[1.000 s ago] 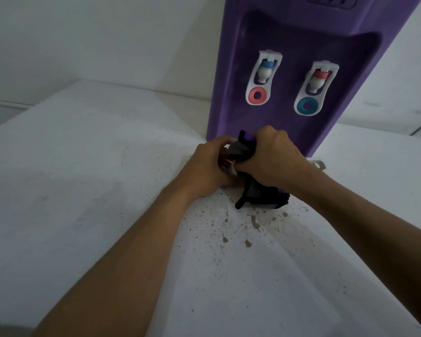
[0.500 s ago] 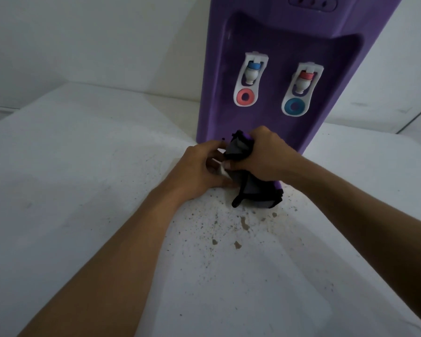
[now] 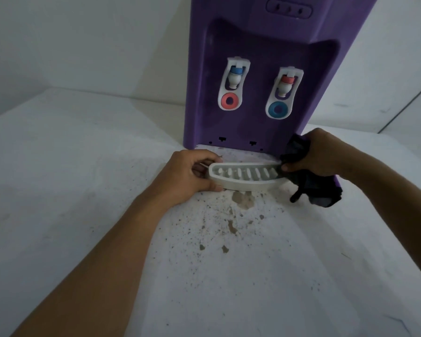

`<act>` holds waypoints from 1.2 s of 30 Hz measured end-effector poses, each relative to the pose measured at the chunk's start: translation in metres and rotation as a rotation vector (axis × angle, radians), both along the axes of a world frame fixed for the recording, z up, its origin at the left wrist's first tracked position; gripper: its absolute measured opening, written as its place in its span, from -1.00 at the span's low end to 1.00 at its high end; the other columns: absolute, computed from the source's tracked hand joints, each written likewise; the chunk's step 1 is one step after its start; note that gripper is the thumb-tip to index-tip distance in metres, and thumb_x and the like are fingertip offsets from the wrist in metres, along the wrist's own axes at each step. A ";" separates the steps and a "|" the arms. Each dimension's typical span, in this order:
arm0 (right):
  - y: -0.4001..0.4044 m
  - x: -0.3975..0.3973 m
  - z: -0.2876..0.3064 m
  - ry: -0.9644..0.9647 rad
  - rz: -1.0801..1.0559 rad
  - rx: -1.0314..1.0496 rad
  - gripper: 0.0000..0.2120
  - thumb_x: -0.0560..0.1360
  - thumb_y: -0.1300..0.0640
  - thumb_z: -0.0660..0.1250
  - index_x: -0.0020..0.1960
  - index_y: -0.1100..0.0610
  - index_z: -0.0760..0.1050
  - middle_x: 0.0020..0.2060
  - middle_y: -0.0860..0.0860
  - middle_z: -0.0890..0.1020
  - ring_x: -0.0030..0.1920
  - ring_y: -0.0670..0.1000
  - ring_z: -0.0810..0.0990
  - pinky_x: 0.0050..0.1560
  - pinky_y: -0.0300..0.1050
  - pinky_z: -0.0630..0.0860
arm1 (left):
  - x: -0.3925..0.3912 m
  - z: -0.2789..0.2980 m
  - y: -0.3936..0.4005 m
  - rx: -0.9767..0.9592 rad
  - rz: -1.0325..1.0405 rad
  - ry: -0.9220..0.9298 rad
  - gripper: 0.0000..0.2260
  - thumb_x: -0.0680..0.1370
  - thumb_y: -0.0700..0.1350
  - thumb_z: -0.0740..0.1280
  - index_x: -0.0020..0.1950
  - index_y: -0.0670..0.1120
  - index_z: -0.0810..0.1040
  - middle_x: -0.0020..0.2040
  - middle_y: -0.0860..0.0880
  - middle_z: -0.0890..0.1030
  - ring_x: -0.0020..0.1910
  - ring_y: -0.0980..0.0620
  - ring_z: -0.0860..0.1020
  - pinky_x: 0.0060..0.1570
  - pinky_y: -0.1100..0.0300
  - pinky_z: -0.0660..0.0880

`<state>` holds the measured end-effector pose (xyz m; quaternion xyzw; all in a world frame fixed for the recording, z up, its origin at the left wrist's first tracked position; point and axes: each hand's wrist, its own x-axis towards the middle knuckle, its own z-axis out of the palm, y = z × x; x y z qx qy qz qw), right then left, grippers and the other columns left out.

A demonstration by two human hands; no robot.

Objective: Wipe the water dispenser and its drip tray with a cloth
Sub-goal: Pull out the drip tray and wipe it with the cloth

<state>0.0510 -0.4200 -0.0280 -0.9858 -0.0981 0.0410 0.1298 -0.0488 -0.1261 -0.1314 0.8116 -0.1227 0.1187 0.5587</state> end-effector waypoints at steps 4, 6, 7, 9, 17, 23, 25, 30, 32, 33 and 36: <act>-0.033 0.006 0.006 -0.021 -0.145 -0.076 -0.55 0.28 -0.10 0.68 -0.04 0.16 0.61 -0.25 0.09 0.66 -0.23 0.09 0.61 -0.17 -0.04 0.51 | 0.000 0.000 -0.001 0.006 0.004 0.000 -0.50 0.26 -0.18 0.72 0.16 0.05 0.72 0.04 0.14 0.75 0.03 0.13 0.72 0.04 0.30 0.63; -0.043 0.005 0.008 -0.067 -0.168 -0.074 -0.58 0.29 -0.07 0.67 -0.07 0.17 0.61 -0.28 0.12 0.65 -0.26 0.10 0.60 -0.25 -0.07 0.50 | 0.000 0.000 -0.002 0.008 0.003 0.005 -0.50 0.27 -0.20 0.72 0.17 0.02 0.72 0.05 0.11 0.76 0.04 0.12 0.72 0.05 0.25 0.65; -0.044 0.003 0.009 -0.078 -0.170 -0.024 -0.61 0.30 -0.07 0.67 -0.09 0.15 0.61 -0.28 0.11 0.65 -0.26 0.09 0.60 -0.30 -0.11 0.47 | 0.000 0.000 -0.002 0.010 0.002 0.005 -0.51 0.28 -0.19 0.71 0.18 0.01 0.72 0.05 0.10 0.76 0.04 0.12 0.72 0.06 0.25 0.65; -0.039 -0.002 0.014 -0.067 -0.164 0.174 -0.68 0.32 -0.06 0.65 -0.12 0.06 0.59 -0.27 0.05 0.66 -0.26 0.04 0.62 -0.35 -0.17 0.44 | -0.001 -0.001 -0.001 0.023 -0.002 -0.005 -0.52 0.31 -0.17 0.71 0.19 0.00 0.72 0.06 0.12 0.75 0.05 0.15 0.72 0.07 0.29 0.64; 0.033 -0.039 0.012 0.114 0.041 0.528 -0.66 0.31 0.00 0.66 0.02 -0.02 0.64 -0.18 -0.10 0.74 -0.18 -0.11 0.72 -0.22 -0.22 0.65 | -0.002 -0.001 -0.002 0.140 0.059 0.007 -0.55 0.33 -0.02 0.71 0.15 0.21 0.68 0.06 0.29 0.71 0.08 0.27 0.65 0.00 0.46 0.53; 0.063 -0.048 -0.004 0.296 0.057 0.743 -0.66 0.40 0.02 0.61 0.12 0.03 0.62 0.00 -0.02 0.74 0.01 0.00 0.72 0.02 0.00 0.72 | -0.007 0.003 -0.003 0.162 0.108 0.038 -0.45 0.34 0.03 0.69 0.28 0.22 0.63 0.15 0.19 0.67 0.08 0.19 0.64 0.07 0.23 0.57; 0.066 -0.052 -0.005 0.356 0.070 0.867 -0.66 0.41 0.02 0.60 0.13 0.05 0.63 -0.01 -0.01 0.76 -0.01 -0.02 0.75 0.03 0.04 0.72 | -0.011 0.013 -0.007 0.140 0.194 -0.062 -0.50 0.43 -0.10 0.61 0.32 0.16 0.60 0.22 0.16 0.61 0.13 0.15 0.60 0.04 0.19 0.55; 0.072 -0.065 -0.005 0.601 0.207 1.034 -0.51 0.47 -0.28 0.47 0.22 0.05 0.66 0.09 -0.03 0.75 0.14 0.03 0.72 0.11 0.02 0.68 | -0.021 0.050 -0.032 -0.216 0.225 -0.032 -0.60 0.51 0.32 0.35 0.23 0.12 0.64 0.10 0.10 0.71 0.07 0.09 0.70 -0.02 0.20 0.64; 0.072 -0.069 -0.006 0.732 0.258 1.121 -0.47 0.53 -0.31 0.38 0.27 0.07 0.64 0.17 0.01 0.72 0.19 0.07 0.71 0.16 0.03 0.66 | -0.022 0.049 -0.042 -0.167 0.264 0.042 -0.45 0.35 0.50 0.45 0.20 0.22 0.62 0.07 0.19 0.71 0.06 0.21 0.68 0.00 0.24 0.66; 0.071 -0.069 -0.007 0.750 0.268 1.180 -0.50 0.57 -0.26 0.35 0.30 0.09 0.63 0.18 0.03 0.71 0.19 0.09 0.71 0.14 0.01 0.66 | -0.021 0.046 -0.043 -0.150 0.329 0.048 -0.48 0.33 0.42 0.54 0.18 0.21 0.63 0.03 0.20 0.72 0.02 0.24 0.68 0.01 0.26 0.66; 0.062 -0.064 -0.017 0.335 0.286 1.135 -0.70 0.63 -0.01 0.36 0.29 0.11 0.61 0.11 0.00 0.74 0.07 0.02 0.75 0.02 -0.03 0.70 | -0.017 0.046 -0.034 -0.292 0.493 0.109 -0.77 0.42 -0.07 0.63 0.00 0.11 0.69 -0.10 0.10 0.75 -0.06 0.12 0.72 0.12 0.00 0.68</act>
